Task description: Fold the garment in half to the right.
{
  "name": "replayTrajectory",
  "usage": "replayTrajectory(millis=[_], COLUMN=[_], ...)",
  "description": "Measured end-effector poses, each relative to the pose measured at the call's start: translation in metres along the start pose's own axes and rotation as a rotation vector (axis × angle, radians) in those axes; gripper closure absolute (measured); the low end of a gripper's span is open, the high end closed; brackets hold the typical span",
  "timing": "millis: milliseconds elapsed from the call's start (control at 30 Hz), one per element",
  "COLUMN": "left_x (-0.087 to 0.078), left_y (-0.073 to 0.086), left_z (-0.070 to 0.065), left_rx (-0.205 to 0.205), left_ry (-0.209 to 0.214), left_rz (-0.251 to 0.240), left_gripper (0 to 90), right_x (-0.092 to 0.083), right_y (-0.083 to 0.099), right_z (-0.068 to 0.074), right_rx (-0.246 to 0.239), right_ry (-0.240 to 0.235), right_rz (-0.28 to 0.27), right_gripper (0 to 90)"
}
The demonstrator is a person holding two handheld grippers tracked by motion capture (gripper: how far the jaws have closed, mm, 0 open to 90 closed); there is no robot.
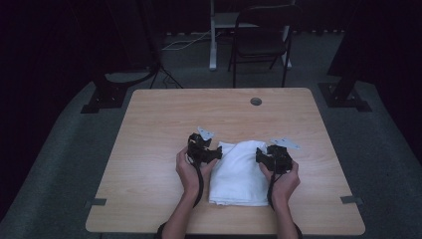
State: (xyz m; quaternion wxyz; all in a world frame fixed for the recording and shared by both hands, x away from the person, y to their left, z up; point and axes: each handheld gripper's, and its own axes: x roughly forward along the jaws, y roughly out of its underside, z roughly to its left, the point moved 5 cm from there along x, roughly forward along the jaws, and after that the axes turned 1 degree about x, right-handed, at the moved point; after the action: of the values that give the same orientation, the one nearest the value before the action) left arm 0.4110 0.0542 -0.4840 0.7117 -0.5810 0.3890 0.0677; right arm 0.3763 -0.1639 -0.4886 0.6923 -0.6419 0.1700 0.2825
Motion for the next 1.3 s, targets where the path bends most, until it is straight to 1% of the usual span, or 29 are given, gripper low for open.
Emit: replayTrajectory(millis=[33,100,167,200,233,300,333,400,433,467,567,667,733,833,867,900,933,967,1000,1033,1133,1233,1267,1300], left_x=[-0.008,-0.024,-0.038,-0.045,-0.048,-0.054,-0.056,-0.059,-0.06,-0.061,-0.062,-0.059,-0.057,-0.052,-0.052,-0.048,-0.045,-0.045,-0.04,-0.037,-0.027,-0.017,-0.017,-0.009], left_y=[-0.001,-0.002,0.001,0.004,0.007,0.016,0.021,0.031,0.035,0.039,0.047,0.054,0.057,0.058,0.058,0.056,0.055,0.055,0.052,0.049,0.041,0.031,0.031,0.024], left_z=[-0.002,-0.009,-0.02,-0.028,-0.032,-0.044,-0.049,-0.059,-0.063,-0.066,-0.075,-0.081,-0.081,-0.08,-0.08,-0.077,-0.074,-0.074,-0.068,-0.064,-0.054,-0.044,-0.044,-0.038], left_rx=[0.006,0.011,0.052,0.067,0.074,0.101,0.107,0.121,0.122,0.13,0.156,0.177,0.202,0.228,0.228,0.243,0.242,0.242,0.234,0.235,0.225,0.228,0.228,0.223], left_ry=[0.005,0.035,0.052,0.071,0.084,0.103,0.118,0.134,0.145,0.154,0.164,0.177,0.166,0.154,0.154,0.138,0.137,0.137,0.135,0.132,0.131,0.106,0.106,0.097], left_rz=[-0.016,-0.049,-0.062,-0.075,-0.076,-0.075,-0.07,-0.061,-0.056,-0.048,-0.034,0.003,0.026,0.057,0.057,0.076,0.084,0.084,0.096,0.102,0.124,0.145,0.145,0.153], left_gripper=[34.5,34.5,34.4,34.4,34.4,34.4,34.3,34.1,34.1,34.0,33.1,32.1,31.5,31.5,31.6,31.6,31.6,31.5,31.5,31.6,31.6,31.5,31.5,31.5], right_x=[-0.006,-0.017,-0.029,-0.034,-0.04,-0.047,-0.051,-0.055,-0.056,-0.058,-0.063,-0.062,-0.058,-0.055,-0.055,-0.054,-0.049,-0.049,-0.046,-0.039,-0.026,-0.012,-0.007,0.0], right_y=[0.001,0.004,0.011,0.015,0.021,0.03,0.038,0.051,0.059,0.064,0.072,0.075,0.077,0.076,0.076,0.075,0.072,0.072,0.07,0.065,0.056,0.044,0.041,0.035], right_z=[0.004,0.013,0.021,0.025,0.028,0.032,0.035,0.04,0.043,0.045,0.047,0.047,0.049,0.052,0.052,0.054,0.057,0.057,0.058,0.061,0.064,0.066,0.066,0.067], right_rx=[-0.004,-0.027,-0.041,-0.051,-0.066,-0.081,-0.096,-0.122,-0.138,-0.148,-0.168,-0.186,-0.206,-0.231,-0.231,-0.236,-0.251,-0.251,-0.252,-0.249,-0.24,-0.254,-0.252,-0.251], right_ry=[-0.014,-0.033,-0.046,-0.051,-0.055,-0.069,-0.084,-0.098,-0.118,-0.128,-0.137,-0.147,-0.145,-0.139,-0.139,-0.139,-0.144,-0.144,-0.142,-0.139,-0.138,-0.13,-0.133,-0.137], right_rz=[-0.008,-0.025,-0.03,-0.033,-0.031,-0.03,-0.019,0.008,0.035,0.051,0.062,0.073,0.091,0.099,0.099,0.104,0.112,0.112,0.118,0.124,0.136,0.151,0.154,0.157], right_gripper=[44.8,44.5,44.3,44.3,44.3,44.5,44.4,44.4,44.3,44.1,44.2,44.0,43.8,43.2,43.2,42.7,41.2,41.2,40.0,37.6,36.2,35.2,35.1,34.9])
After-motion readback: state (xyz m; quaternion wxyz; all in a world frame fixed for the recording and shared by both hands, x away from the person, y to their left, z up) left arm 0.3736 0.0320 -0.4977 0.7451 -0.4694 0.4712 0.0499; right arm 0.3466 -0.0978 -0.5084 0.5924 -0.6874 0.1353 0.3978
